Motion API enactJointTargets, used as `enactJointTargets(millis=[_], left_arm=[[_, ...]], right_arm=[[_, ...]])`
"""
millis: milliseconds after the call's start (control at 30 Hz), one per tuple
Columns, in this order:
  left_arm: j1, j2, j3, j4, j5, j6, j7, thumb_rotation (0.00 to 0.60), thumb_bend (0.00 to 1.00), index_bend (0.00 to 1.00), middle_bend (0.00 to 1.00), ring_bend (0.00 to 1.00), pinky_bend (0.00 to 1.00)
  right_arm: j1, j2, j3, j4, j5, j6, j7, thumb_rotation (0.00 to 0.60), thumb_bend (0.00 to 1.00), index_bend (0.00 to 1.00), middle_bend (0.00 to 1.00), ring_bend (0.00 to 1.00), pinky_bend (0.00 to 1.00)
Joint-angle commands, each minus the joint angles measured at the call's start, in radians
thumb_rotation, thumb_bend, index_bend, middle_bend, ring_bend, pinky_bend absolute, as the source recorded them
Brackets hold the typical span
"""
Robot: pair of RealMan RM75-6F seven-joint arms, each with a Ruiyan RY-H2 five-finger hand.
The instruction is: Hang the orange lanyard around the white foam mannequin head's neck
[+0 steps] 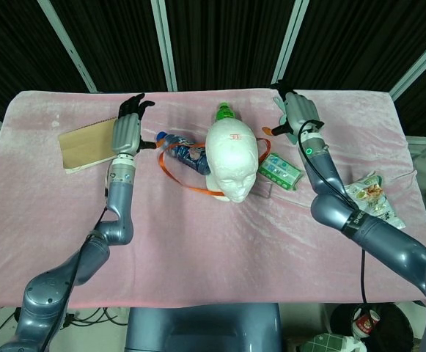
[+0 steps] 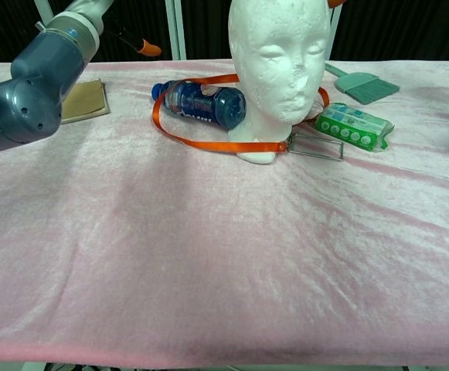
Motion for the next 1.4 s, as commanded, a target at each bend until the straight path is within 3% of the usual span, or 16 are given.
enactJointTargets(millis=[33,267,400,467,667,967,1067,1233,1400], left_arm=[[0.040,0.036,0.017,-0.068,-0.013,0.015,0.124,0.600,0.01,0.21,0.06,0.00,0.00],[0.100,0.115,-0.036,-0.295,-0.072,0.069,0.169,0.600,0.01,0.20,0.06,0.00,0.00],[0.150,0.194,-0.030,-0.464,-0.061,0.118,0.203,0.600,0.01,0.20,0.06,0.00,0.00],[0.195,0.262,-0.022,-0.601,-0.050,0.163,0.238,0.600,0.01,0.20,0.06,0.00,0.00],[0.293,0.406,0.007,-0.873,-0.040,0.240,0.330,0.600,0.01,0.20,0.06,0.00,0.00],[0.513,0.691,0.130,-1.297,-0.014,0.368,0.476,0.600,0.02,0.20,0.06,0.00,0.00],[0.578,0.762,0.183,-1.387,0.016,0.405,0.492,0.600,0.03,0.21,0.06,0.00,0.00],[0.676,0.854,0.273,-1.491,0.072,0.464,0.510,0.600,0.03,0.21,0.06,0.00,0.00],[0.767,0.915,0.347,-1.522,0.147,0.533,0.482,0.600,0.03,0.21,0.06,0.00,0.00]], right_arm=[[-0.030,0.049,0.007,-0.059,0.004,0.024,0.018,0.600,0.01,0.17,0.04,0.18,0.18],[-0.104,0.144,0.026,-0.198,-0.037,0.102,0.062,0.600,0.01,0.17,0.05,0.18,0.18],[-0.160,0.207,0.032,-0.265,-0.114,0.156,0.092,0.600,0.04,0.17,0.06,0.18,0.18],[-0.205,0.254,0.041,-0.303,-0.160,0.169,0.133,0.600,0.05,0.17,0.07,0.19,0.18],[-0.286,0.338,0.038,-0.358,-0.200,0.197,0.180,0.600,0.06,0.17,0.07,0.21,0.18],[-0.417,0.436,-0.090,-0.440,-0.286,0.339,0.033,0.600,0.19,0.17,0.14,0.23,0.18],[-0.461,0.433,-0.139,-0.476,-0.310,0.414,-0.030,0.600,0.26,0.18,0.18,0.28,0.25],[-0.529,0.408,-0.215,-0.523,-0.372,0.517,-0.104,0.600,0.35,0.21,0.26,0.38,0.37],[-0.596,0.363,-0.279,-0.568,-0.438,0.583,-0.117,0.600,0.36,0.22,0.30,0.43,0.38]])
